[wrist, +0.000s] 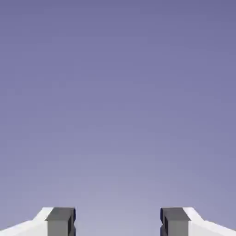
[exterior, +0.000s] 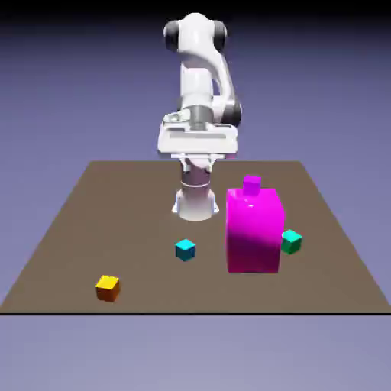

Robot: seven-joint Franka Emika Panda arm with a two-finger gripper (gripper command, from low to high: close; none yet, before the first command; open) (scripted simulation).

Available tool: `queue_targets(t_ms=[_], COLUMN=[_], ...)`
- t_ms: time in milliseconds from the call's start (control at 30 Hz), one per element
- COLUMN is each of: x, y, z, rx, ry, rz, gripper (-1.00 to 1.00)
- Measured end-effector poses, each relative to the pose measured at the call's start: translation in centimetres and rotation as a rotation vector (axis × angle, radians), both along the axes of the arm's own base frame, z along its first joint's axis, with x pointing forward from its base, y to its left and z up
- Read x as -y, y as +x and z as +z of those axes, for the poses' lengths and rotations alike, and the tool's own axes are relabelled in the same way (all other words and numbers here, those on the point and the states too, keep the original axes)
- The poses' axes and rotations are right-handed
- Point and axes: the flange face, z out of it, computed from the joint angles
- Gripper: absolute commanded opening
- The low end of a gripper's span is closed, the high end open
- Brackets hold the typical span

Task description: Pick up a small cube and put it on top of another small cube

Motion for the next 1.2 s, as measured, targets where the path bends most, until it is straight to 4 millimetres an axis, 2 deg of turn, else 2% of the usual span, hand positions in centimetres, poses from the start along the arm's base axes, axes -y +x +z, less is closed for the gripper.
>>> queue_targets(t_ms=[167, 333, 433, 733, 967, 1200], x=[5.1, 9.9, 13.1, 20.6, 26.2, 31.1], y=[3.2, 5.1, 5.6, 5.8, 5.5, 6.1], z=[-4.8, -10.2, -13.4, -21.5, -25.6, -27.4], rx=[-0.231, -0.443, -0.554, -0.806, -0.892, -0.901], ry=[0.214, 0.406, 0.514, 0.788, 0.962, 1.093], rz=[-0.223, -0.453, -0.602, -1.003, -1.281, -1.484], gripper=[0.00, 0.00, 0.00, 0.00, 0.00, 0.00])
